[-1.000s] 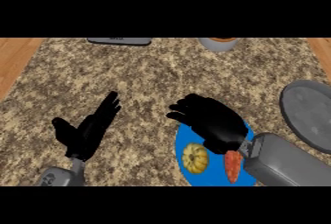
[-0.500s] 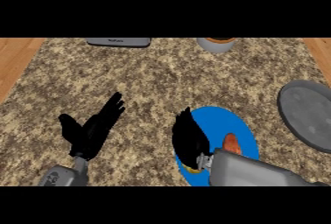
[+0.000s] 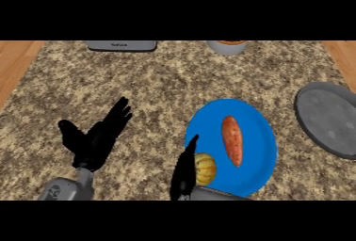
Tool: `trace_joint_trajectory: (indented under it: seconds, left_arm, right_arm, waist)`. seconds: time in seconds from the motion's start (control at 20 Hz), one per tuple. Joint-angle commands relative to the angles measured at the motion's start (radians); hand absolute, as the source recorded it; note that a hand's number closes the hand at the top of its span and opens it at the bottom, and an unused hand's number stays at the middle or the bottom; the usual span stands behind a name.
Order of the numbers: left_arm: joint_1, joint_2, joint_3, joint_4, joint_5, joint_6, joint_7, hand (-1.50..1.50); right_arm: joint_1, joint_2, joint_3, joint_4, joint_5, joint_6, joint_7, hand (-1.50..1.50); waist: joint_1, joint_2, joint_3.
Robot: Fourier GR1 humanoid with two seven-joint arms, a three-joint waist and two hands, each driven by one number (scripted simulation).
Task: Pick the squash from the plate and place it in the pan
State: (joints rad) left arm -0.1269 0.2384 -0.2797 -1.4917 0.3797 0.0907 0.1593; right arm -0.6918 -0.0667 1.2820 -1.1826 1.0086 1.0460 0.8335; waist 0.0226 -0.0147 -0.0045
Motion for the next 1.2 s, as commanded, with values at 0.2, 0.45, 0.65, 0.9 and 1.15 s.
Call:
trace_joint_trajectory:
  seconds: [0.2, 0.45, 0.65, 0.9, 1.15]
  left_arm:
    - [0.034, -0.004, -0.016, -0.039, -0.009, -0.002, 0.008, 0.00]
    - [0.022, 0.005, 0.007, -0.044, -0.009, -0.010, 0.008, 0.00]
    - [-0.040, -0.017, 0.011, -0.015, -0.018, 0.015, 0.050, 0.00]
    - [0.009, -0.022, 0.009, -0.018, -0.034, -0.006, 0.001, 0.00]
    - [0.017, -0.007, 0.036, -0.016, -0.020, -0.036, 0.017, 0.00]
  right_arm:
    - [0.189, 0.064, -0.033, 0.011, 0.050, 0.174, 0.281, -1.50]
    - [0.196, 0.065, -0.023, 0.027, 0.105, 0.160, 0.292, -1.50]
    - [0.163, 0.066, 0.009, 0.011, 0.162, 0.230, 0.277, -1.50]
    - [0.163, 0.066, -0.032, -0.003, 0.217, 0.268, 0.265, -1.50]
    - [0.156, 0.066, -0.035, -0.009, 0.229, 0.276, 0.239, -1.50]
  waist:
    - [0.007, 0.008, 0.004]
    - [0.010, 0.013, 0.005]
    - [0.000, 0.014, 0.005]
    - [-0.004, 0.014, 0.004]
    - [0.000, 0.015, 0.005]
